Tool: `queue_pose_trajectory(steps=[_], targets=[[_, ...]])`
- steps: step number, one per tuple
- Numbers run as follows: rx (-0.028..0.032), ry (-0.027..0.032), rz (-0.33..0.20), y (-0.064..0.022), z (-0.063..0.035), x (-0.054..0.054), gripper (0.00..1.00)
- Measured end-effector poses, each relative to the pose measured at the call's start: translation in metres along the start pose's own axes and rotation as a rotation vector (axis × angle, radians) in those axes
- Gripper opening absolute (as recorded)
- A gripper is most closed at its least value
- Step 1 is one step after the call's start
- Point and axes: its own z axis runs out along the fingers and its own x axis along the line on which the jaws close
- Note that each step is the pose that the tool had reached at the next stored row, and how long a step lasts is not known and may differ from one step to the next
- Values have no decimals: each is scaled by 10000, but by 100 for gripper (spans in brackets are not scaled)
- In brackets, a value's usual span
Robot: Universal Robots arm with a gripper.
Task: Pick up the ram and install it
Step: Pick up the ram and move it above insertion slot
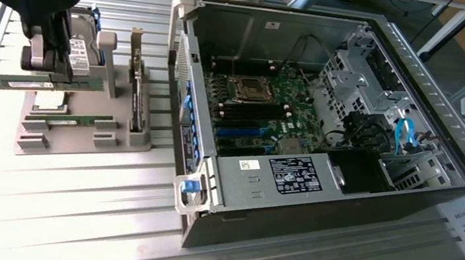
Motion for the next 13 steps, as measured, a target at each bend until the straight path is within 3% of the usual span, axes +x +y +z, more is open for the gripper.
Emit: queue_pose_trajectory(steps=[13], targets=[[-1,1,0,10,-206,-9,12]])
